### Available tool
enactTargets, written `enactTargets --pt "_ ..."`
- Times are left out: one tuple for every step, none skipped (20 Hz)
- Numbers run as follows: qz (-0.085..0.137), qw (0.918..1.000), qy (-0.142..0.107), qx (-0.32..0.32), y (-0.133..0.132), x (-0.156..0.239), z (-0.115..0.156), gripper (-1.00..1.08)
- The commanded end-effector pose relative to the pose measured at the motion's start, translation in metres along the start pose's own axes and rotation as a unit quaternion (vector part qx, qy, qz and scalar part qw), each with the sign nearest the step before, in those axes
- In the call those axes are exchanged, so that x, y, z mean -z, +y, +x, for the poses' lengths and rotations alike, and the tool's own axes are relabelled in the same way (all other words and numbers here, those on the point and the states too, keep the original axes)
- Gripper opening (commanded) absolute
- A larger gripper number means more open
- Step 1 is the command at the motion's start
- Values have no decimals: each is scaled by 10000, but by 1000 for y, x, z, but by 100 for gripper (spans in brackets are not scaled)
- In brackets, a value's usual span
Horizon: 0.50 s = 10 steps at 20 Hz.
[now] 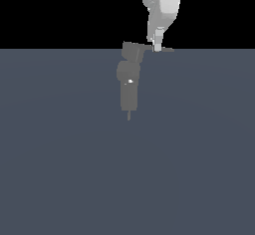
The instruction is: Turn on the faucet by rotating a designated handle.
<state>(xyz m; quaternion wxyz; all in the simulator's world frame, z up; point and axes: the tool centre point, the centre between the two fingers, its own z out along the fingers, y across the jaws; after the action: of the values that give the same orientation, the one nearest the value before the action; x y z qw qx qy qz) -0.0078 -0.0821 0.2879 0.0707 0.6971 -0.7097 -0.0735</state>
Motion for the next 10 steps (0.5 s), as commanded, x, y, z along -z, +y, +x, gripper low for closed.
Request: enactTargets --pt "21 9999 6 -105 -5 0 19 -100" --pt "22 9999 5 -109 -7 0 22 -100" --pt "23 9999 5 -114 -9 0 24 -100" --pt "25 9999 4 -119 -11 1 27 -100" --pt "26 9999 4 -125 -13 1 30 -100" --pt "27 9999 3 -129 -15 1 33 -100" --pt "29 9999 3 -134 -17 1 36 -100" --pt "30 9999 2 -139 -19 1 38 -100" --pt "31 9999 2 -143 -20 1 41 -100" --pt "32 9999 1 -148 -22 1 44 -100"
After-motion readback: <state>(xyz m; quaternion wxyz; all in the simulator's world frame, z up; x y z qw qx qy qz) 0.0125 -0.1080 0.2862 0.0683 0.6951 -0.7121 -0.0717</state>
